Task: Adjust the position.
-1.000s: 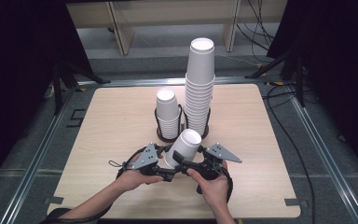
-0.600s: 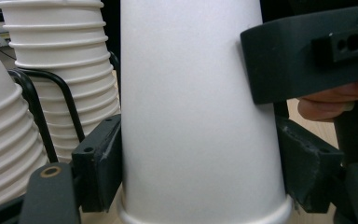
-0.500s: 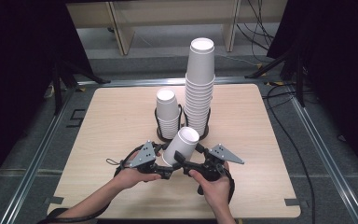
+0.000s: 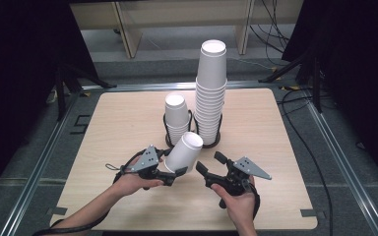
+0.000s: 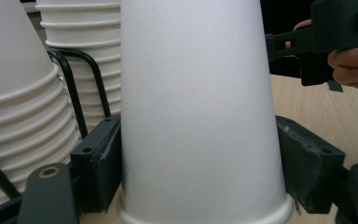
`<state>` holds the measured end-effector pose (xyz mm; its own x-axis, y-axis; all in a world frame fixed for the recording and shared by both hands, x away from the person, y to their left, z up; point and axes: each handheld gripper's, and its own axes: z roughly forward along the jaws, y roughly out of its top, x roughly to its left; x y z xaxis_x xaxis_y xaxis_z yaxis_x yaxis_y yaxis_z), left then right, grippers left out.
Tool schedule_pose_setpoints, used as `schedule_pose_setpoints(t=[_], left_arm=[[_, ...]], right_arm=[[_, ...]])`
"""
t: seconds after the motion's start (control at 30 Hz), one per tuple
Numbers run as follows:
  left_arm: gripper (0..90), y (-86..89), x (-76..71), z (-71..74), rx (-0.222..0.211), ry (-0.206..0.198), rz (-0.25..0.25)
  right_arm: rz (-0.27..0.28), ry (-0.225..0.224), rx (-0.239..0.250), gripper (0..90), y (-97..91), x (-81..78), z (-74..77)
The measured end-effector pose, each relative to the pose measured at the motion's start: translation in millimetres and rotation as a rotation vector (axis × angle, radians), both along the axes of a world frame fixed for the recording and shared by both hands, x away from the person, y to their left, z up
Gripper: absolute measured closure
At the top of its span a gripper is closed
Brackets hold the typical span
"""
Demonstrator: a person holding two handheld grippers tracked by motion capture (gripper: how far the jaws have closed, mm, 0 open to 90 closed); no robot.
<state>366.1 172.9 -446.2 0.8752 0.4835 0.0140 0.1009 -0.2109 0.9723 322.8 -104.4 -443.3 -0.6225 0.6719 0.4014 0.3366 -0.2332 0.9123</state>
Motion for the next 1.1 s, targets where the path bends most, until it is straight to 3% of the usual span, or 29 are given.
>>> schedule_pose_setpoints(t=[0.07, 0.13, 0.23, 0.37, 0.4, 0.43, 0.53, 0.63, 0.7, 0.8, 0.87, 1.0, 1.03, 1.1], left_arm=[[23.6, 2.8, 0.2, 0.7, 0.010, 0.000, 0.016], [23.7, 4.1, 0.0, 0.2, -0.003, 0.005, 0.008], [23.6, 8.8, -0.6, 1.4, 0.026, -0.011, 0.036], [23.5, 9.7, -1.6, 0.8, 0.029, 0.008, 0.029], [23.5, 9.4, -0.5, 1.1, 0.029, -0.006, 0.001], [23.4, 10.1, -1.5, 1.5, 0.030, -0.002, 0.006], [23.1, 10.7, -1.9, 1.7, 0.029, -0.001, 0.014], [22.7, 11.3, -1.7, 1.6, 0.032, 0.007, 0.023], [22.7, 12.0, -1.4, 1.6, 0.042, 0.008, 0.022], [22.7, 13.6, 0.1, 4.1, 0.074, 0.002, 0.009], [22.7, 15.0, 1.3, 6.5, 0.082, 0.011, 0.011], [22.7, 17.2, 1.2, 11.1, 0.125, 0.020, 0.010], [22.7, 18.3, 0.6, 13.6, 0.153, 0.029, 0.014], [22.7, 18.4, 0.6, 14.6, 0.158, 0.034, 0.015]], right_arm=[[-0.009, 0.026, -0.017, 14.5, -3.4, -2.1, -1.0], [-0.001, 0.012, -0.024, 14.6, -6.5, -1.6, -4.0], [-0.011, 0.014, -0.044, 14.6, -11.0, -2.7, -6.2], [-0.015, 0.017, -0.061, 14.6, -15.8, -4.2, -7.8], [-0.010, 0.009, -0.060, 14.6, -16.9, -4.0, -8.9], [-0.017, 0.024, -0.077, 14.6, -19.7, -5.6, -9.3], [-0.010, 0.014, -0.050, 14.6, -21.7, -5.9, -10.3], [-0.017, 0.024, -0.066, 14.7, -23.0, -6.2, -10.9], [-0.009, 0.039, -0.054, 14.7, -22.9, -7.3, -11.5], [-0.015, 0.020, -0.060, 14.8, -22.4, -5.3, -13.6], [0.000, 0.035, -0.084, 14.9, -21.5, -5.9, -12.6], [0.024, 0.020, -0.150, 15.0, -21.6, -5.2, -11.9], [0.028, 0.008, -0.163, 15.1, -21.4, -4.2, -12.5], [0.058, 0.018, -0.145, 15.4, -19.9, -4.0, -13.0]])
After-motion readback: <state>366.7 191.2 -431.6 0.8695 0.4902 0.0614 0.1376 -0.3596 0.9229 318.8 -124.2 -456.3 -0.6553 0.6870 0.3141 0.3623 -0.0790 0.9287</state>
